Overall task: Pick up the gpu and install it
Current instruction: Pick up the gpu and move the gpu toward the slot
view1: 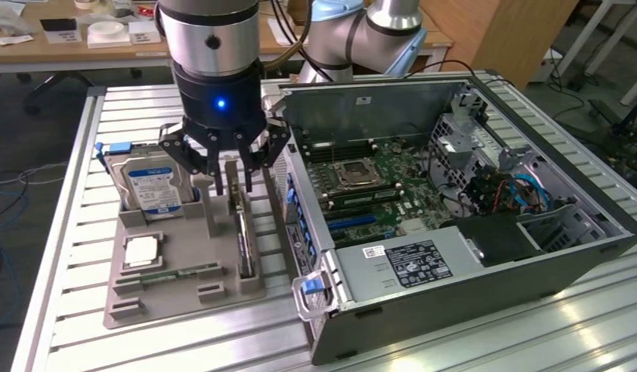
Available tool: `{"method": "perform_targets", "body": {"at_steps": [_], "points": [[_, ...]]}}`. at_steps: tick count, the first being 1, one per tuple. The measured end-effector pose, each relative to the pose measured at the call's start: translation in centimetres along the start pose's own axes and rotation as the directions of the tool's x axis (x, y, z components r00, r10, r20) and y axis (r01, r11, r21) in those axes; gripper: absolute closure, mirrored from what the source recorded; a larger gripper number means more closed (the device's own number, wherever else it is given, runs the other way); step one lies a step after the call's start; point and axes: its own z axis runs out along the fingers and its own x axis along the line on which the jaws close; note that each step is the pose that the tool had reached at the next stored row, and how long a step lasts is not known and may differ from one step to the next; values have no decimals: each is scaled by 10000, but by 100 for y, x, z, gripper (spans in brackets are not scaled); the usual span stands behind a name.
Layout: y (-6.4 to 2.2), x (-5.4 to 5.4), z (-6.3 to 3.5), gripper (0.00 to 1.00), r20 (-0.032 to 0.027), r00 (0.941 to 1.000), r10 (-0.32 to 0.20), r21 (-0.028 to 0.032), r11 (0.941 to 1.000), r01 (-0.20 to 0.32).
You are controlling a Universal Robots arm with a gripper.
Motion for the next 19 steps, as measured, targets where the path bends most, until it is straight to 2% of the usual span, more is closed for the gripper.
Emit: {"method": "perform_targets", "body": {"at_steps": [3, 10, 14, 19], "points": [[2, -23, 3, 58, -72, 10000, 3, 5, 10000, -3], [2, -24, 3, 58, -80, 10000, 5, 6, 10000, -5], [3, -37, 4, 58, -154, 9999, 7, 11, 10000, -7], [3, -38, 3, 58, -161, 9999, 8, 12, 10000, -7]]}}
